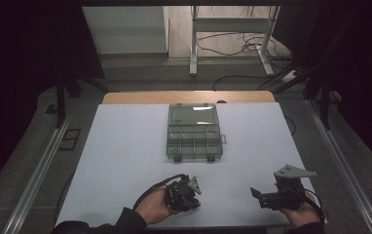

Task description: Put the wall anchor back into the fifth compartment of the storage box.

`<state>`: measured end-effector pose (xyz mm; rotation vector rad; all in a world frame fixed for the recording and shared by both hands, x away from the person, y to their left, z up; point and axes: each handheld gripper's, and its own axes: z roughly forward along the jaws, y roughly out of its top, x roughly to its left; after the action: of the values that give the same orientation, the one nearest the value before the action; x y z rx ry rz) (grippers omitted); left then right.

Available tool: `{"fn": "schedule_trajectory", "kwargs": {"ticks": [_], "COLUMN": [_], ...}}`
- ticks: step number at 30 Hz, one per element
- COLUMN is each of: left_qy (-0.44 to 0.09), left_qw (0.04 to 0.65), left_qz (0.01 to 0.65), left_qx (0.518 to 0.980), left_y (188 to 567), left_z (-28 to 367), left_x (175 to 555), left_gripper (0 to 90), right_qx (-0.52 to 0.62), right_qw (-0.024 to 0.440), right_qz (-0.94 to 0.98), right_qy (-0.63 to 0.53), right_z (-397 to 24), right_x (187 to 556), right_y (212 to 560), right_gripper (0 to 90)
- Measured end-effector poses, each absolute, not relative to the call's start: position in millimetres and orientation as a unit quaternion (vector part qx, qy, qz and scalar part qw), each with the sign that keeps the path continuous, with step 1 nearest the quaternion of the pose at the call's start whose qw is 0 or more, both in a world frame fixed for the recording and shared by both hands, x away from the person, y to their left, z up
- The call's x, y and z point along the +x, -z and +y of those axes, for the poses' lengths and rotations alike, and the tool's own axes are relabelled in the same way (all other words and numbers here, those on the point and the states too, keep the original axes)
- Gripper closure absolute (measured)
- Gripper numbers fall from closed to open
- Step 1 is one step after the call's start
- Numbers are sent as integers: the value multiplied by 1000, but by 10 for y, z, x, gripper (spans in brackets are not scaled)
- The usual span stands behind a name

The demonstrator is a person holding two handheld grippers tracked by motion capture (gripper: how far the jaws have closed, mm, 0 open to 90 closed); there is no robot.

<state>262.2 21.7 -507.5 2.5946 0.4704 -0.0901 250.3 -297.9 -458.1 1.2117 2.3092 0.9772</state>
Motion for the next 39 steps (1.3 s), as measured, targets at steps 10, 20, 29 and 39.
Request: {"fn": "schedule_trajectory", "kwargs": {"ticks": [10,20,29,39], "left_qy": [20,10,1,-13], "left_qw": [267,273,281,288], "left_qz": [202,227,253,276], "left_qx": [942,935,926,917], "left_y": [4961,4873,4820,4743], "left_z": [333,431,536,661], "left_x": [2738,2849,2956,3056], "left_gripper": [847,847,847,846], "right_qx": [428,427,428,429], "right_qw": [177,176,176,176], "right_qz": [816,818,817,817], "right_qy": [-345,-343,-344,-343], "right_z": [-2980,-2972,-2972,-2971], "right_x": [2504,2506,2504,2507], "right_y": [4581,4583,4582,4582], "right_gripper": [2,2,2,2]}}
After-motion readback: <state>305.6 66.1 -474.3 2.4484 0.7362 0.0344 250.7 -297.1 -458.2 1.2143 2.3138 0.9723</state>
